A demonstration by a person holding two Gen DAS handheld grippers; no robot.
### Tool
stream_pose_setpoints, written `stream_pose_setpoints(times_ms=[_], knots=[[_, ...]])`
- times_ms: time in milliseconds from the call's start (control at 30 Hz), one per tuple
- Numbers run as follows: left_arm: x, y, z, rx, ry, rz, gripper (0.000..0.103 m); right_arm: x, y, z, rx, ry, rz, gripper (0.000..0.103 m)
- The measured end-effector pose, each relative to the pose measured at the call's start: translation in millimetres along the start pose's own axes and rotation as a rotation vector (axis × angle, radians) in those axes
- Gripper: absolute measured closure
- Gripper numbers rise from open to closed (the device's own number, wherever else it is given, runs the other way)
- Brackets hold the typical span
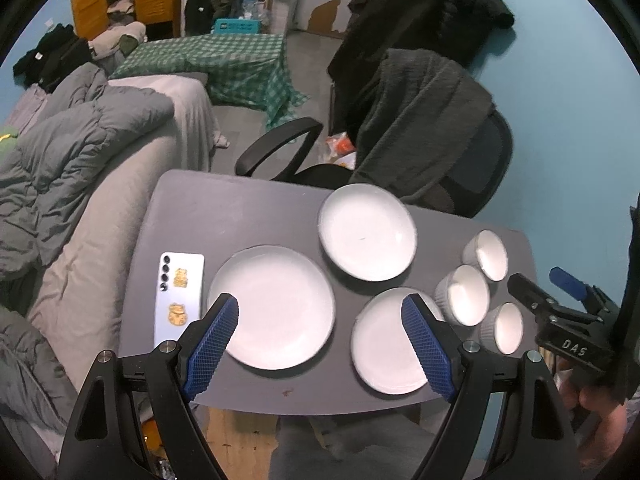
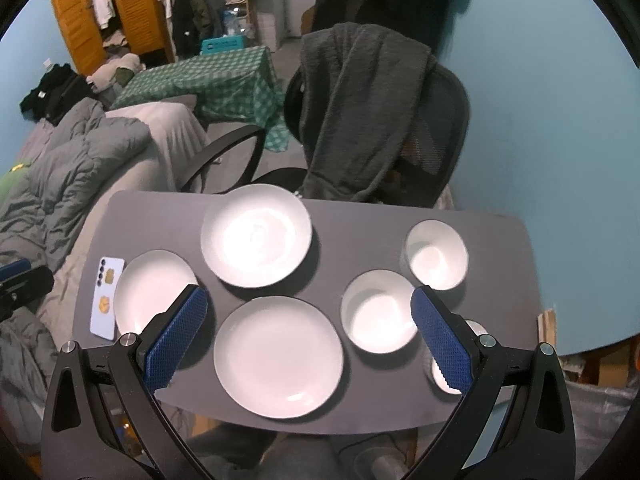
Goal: Organize plates and bowls
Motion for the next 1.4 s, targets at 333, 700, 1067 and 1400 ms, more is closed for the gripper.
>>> stream_pose_setpoints(times_ms=[333, 700, 1067, 1400], knots=[[48, -20, -54, -0.027, 0.080, -0.060, 0.018, 58, -3, -31, -0.067, 0.127, -0.111, 0.003], [94, -38, -93, -0.010, 0.107, -0.116, 0.018, 119, -7, -54, -0.129, 0.232, -0.245, 0.003], [147, -53, -94, 0.045, 0.101, -0.196, 0.018, 170, -23, -67, -0.146, 0.303, -0.350, 0.009], [191, -54, -101, -0.015, 0.054, -0.271, 0.018, 216, -36, -72, -0.130, 0.351, -0.453, 0.024]])
Point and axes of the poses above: each gripper's, at about its wrist camera, not at the fingertips, and x roughly the way its jaws point, z to its right, y to its top, the point moved 2 cm from there along x, roughly the way its jaws point, and after that the axes turned 15 degrees about y, right-handed, at the moved point
